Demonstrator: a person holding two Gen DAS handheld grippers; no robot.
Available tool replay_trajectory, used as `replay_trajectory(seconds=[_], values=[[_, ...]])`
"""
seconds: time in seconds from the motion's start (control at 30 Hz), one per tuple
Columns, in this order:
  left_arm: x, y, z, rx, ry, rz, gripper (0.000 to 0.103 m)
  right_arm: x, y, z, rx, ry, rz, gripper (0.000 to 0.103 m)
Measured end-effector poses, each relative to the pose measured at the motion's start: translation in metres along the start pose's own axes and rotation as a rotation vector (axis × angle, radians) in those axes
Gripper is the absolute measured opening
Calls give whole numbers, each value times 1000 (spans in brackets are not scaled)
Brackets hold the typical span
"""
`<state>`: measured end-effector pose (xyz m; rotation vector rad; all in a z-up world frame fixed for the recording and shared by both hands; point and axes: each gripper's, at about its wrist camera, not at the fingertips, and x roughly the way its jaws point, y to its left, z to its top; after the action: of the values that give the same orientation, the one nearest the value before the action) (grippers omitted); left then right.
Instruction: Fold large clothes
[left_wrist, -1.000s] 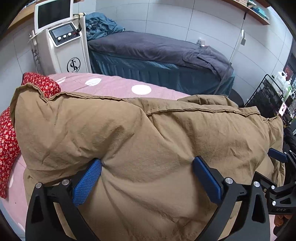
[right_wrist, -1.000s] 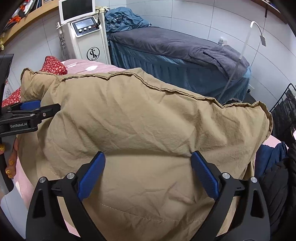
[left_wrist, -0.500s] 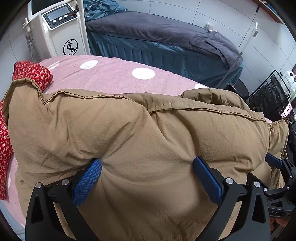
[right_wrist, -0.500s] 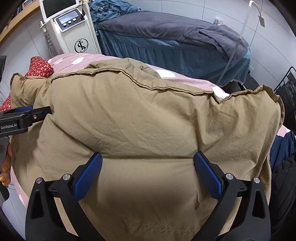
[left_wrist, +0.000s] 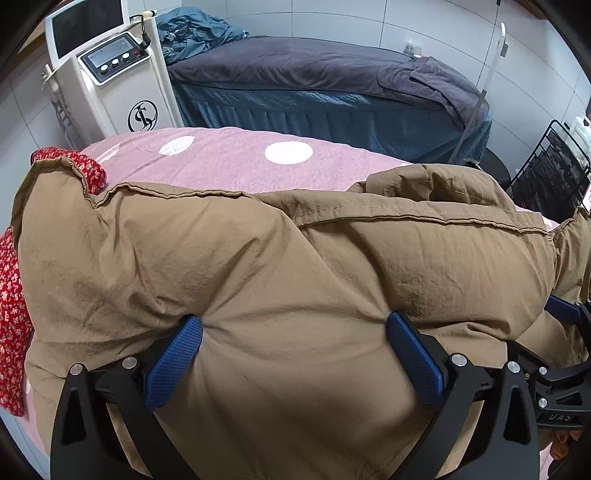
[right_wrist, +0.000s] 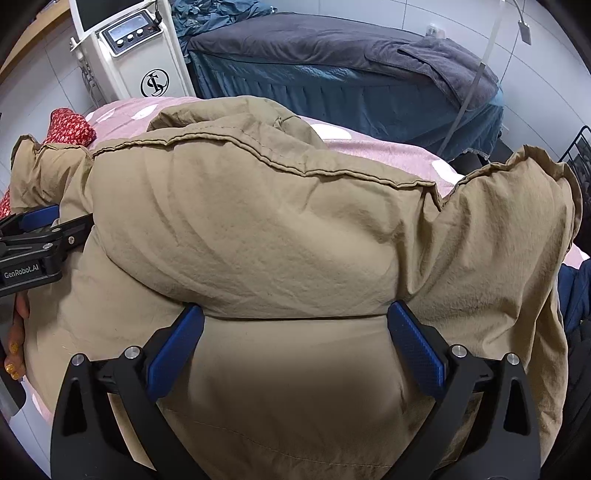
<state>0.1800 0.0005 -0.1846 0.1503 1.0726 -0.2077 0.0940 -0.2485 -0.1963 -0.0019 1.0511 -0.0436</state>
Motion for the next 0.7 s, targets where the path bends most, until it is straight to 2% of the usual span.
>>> replay_trajectory(seconds=[0.7], values=[[10,-8,-3,8,-17,37,98,16,-2,1,25,11,-11,98]])
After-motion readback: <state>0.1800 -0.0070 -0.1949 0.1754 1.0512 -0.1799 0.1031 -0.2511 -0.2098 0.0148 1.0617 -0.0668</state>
